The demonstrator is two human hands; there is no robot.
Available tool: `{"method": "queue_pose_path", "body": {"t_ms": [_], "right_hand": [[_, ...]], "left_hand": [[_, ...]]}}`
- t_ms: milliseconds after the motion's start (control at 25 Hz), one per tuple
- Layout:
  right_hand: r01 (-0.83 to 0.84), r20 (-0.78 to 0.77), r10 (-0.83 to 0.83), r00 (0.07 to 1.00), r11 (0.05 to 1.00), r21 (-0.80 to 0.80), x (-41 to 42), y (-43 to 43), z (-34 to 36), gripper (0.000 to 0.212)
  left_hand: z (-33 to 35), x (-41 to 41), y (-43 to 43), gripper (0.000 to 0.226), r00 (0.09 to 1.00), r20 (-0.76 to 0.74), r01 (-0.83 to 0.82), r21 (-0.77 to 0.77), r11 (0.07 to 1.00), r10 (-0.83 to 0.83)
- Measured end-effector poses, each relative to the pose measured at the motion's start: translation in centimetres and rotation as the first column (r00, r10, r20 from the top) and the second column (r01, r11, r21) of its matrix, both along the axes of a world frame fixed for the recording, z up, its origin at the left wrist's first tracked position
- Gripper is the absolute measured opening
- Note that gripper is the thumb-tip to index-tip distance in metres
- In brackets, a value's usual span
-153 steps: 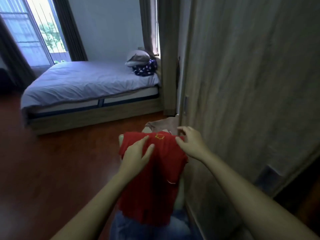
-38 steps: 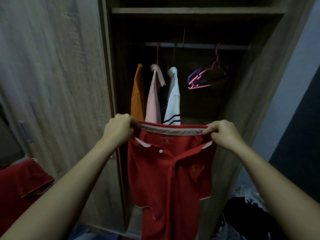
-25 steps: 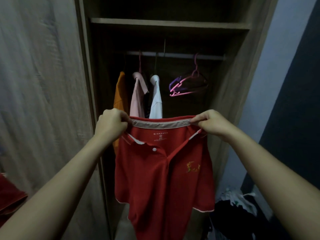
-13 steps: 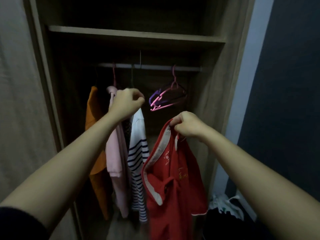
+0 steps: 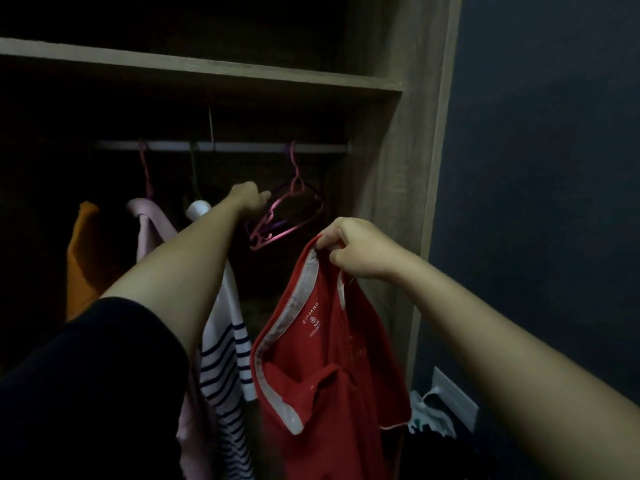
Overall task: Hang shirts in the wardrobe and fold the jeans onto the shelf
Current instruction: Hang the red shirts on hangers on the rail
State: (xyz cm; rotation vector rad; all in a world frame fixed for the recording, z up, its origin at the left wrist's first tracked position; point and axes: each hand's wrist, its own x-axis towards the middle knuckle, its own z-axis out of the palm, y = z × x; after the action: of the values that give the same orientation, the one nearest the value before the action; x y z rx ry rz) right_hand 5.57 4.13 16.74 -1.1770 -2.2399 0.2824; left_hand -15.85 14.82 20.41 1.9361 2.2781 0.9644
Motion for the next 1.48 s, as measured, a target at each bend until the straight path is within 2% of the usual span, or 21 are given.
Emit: {"method": "queue_pose_path", "body": {"t_ms": [120, 240, 320, 480, 680, 760, 880, 1000, 1080, 1360, 1480], "right_hand": [[0.007, 0.031, -0.008, 0.999, 0.999, 0.031, 0.1, 0.2, -0.2, 0.039], [0.003, 0.043, -0.004, 0.999, 0.999, 0.032, -0.1, 0.1, -0.7, 0.040], [-0.010, 0.036, 0.010, 0.999, 1.000, 0.022, -0.3, -0.2, -1.1, 0.041], [-0.046, 0.055, 0.045, 0.998, 0.999, 0.026, -1.0, -1.2, -1.8, 0.042], [-0.031, 0.019, 0.030, 0.999, 0.999, 0.027, -2.0, -1.9, -3.4, 0.041], [-0.032, -0.006, 0.032, 0.999, 0.999, 0.025, -2.3, -2.6, -4.3, 0.041], [-0.069, 0.007, 0.068, 0.998, 0.997, 0.037, -2.1, -4.2, -5.3, 0.037], [-0.104, 0.066, 0.103, 0.992, 0.994, 0.016, -1.4, -5.4, -5.7, 0.022], [-0.118, 0.088, 0.116, 0.989, 0.993, 0.020, -1.2, -6.3, -6.2, 0.020], [-0.145, 0.081, 0.141, 0.987, 0.988, 0.047, -2.4, -8.3, -9.1, 0.019], [-0.113, 0.068, 0.110, 0.992, 0.993, 0.038, -3.1, -9.0, -8.8, 0.014]], "left_hand": [[-0.9, 0.1, 1.8, 0.034, 0.996, -0.085, 0.000, 0.068, 0.998, 0.005], [-0.8, 0.6, 2.2, 0.028, 0.993, -0.104, -0.041, 0.166, 0.985, 0.059], [-0.6, 0.4, 2.0, 0.026, 0.992, -0.105, -0.057, 0.174, 0.983, 0.077], [-0.9, -0.6, -0.5, 0.027, 0.987, -0.037, -0.145, 0.225, 0.964, 0.158], [-0.4, -0.9, -5.8, 0.033, 0.980, 0.084, -0.193, 0.225, 0.955, 0.179], [-1.1, -1.2, -8.4, 0.035, 0.975, 0.111, -0.215, 0.224, 0.951, 0.194], [-3.3, -1.7, -13.2, 0.040, 0.963, 0.042, -0.268, 0.249, 0.931, 0.266], [-6.4, -2.4, -18.7, 0.043, 0.928, 0.145, -0.371, 0.268, 0.889, 0.344], [-9.2, -3.5, -22.7, 0.040, 0.918, 0.151, -0.396, 0.318, 0.861, 0.367], [-16.9, -7.1, -37.5, 0.054, 0.947, 0.206, -0.308, 0.365, 0.878, 0.247], [-18.4, -8.2, -41.8, 0.044, 0.959, 0.167, -0.277, 0.365, 0.889, 0.230]]}}
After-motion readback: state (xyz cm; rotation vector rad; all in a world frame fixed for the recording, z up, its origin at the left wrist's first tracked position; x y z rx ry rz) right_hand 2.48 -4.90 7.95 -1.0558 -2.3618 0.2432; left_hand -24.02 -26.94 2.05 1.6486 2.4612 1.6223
